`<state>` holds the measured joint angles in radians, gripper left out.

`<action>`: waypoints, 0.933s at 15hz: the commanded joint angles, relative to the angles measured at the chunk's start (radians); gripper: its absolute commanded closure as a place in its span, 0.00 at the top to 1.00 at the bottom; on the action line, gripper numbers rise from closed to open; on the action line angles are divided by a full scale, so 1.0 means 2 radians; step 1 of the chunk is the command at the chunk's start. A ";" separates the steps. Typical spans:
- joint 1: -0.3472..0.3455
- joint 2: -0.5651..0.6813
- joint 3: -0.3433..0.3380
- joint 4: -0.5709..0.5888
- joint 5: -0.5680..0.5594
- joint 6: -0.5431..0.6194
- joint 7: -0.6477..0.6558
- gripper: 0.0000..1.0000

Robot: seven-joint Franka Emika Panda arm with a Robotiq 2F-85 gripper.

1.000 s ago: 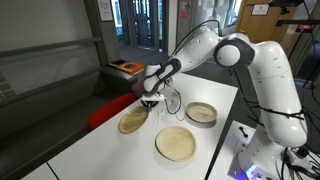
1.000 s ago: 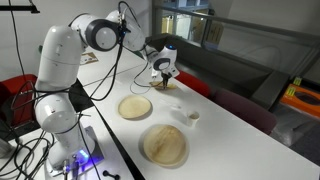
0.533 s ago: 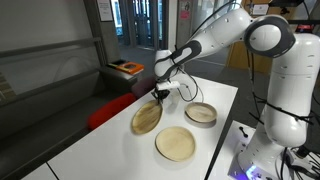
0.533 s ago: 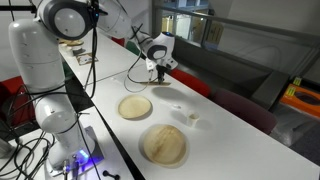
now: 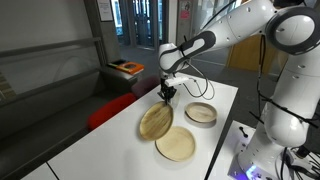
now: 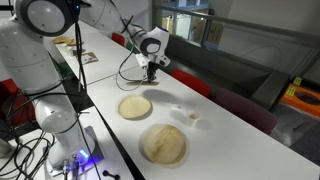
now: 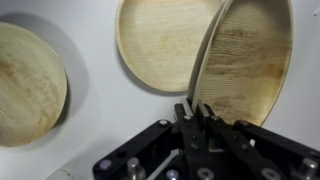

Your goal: Stack the two plates on the left together.

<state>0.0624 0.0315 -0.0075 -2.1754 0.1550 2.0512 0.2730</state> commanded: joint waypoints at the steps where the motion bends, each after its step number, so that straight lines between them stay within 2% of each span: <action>1: -0.006 -0.054 0.007 -0.045 -0.021 -0.027 -0.035 0.02; 8: -0.006 -0.074 0.010 -0.061 -0.033 -0.083 -0.083 0.02; 11: -0.008 -0.075 0.011 -0.061 -0.050 -0.100 -0.072 0.02; 14: -0.008 -0.075 0.011 -0.063 -0.063 -0.093 -0.057 0.02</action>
<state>0.0624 -0.0701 0.0030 -2.2741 0.0611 1.8800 0.1382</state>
